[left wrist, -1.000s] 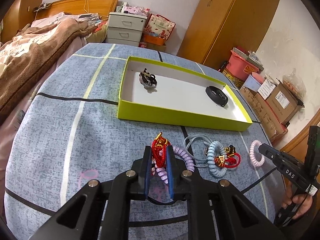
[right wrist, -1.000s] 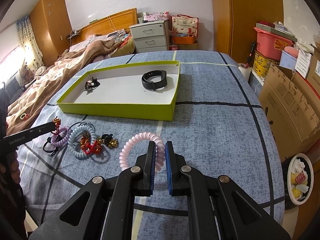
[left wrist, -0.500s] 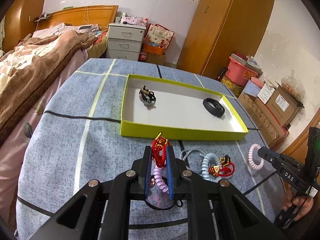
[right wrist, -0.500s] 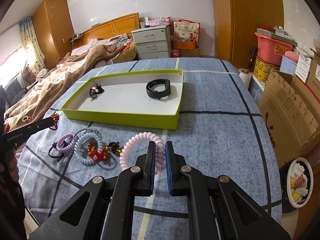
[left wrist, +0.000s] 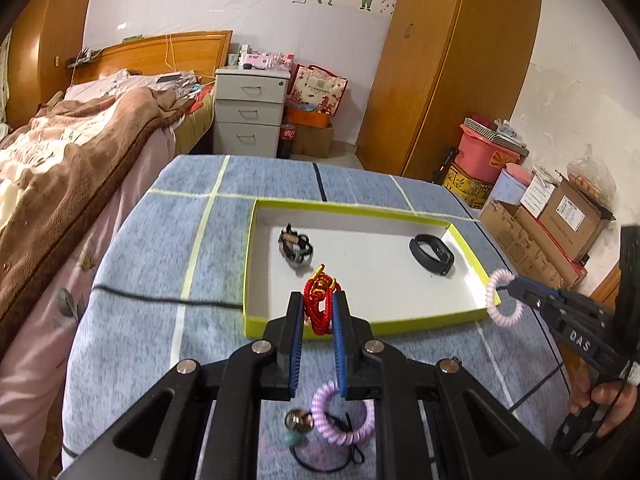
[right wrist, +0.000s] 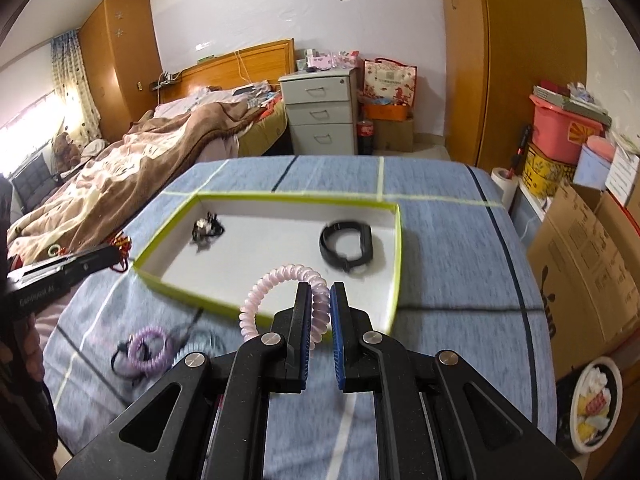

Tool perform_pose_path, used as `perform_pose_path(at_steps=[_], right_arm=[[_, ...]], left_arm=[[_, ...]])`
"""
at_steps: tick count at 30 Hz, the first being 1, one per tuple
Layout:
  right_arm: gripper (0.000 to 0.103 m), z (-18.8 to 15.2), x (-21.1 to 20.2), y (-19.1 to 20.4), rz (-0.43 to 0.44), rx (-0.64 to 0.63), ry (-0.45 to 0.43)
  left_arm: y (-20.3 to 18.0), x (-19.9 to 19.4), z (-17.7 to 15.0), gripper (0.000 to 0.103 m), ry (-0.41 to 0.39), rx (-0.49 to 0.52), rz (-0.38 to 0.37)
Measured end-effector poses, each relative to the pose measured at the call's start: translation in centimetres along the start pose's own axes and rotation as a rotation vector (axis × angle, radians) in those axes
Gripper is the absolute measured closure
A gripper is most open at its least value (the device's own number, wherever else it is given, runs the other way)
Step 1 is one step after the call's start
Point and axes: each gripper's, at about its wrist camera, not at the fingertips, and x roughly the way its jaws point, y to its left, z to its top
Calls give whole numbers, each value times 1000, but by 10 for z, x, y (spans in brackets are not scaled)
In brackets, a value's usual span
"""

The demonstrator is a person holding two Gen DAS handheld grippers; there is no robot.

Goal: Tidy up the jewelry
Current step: 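Carry the pink coil and red charm into the lime-green box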

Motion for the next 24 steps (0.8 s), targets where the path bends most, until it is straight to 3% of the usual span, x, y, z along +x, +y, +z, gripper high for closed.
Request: perform_pose_path(at_steps=[12,24], right_arm=[[93,43,52,7,-3,-27,32],[93,57,107,8,2,-23,122]], left_arm=[[2,32,25,89,22,11,7],[15,67,21,89,99,0,20]])
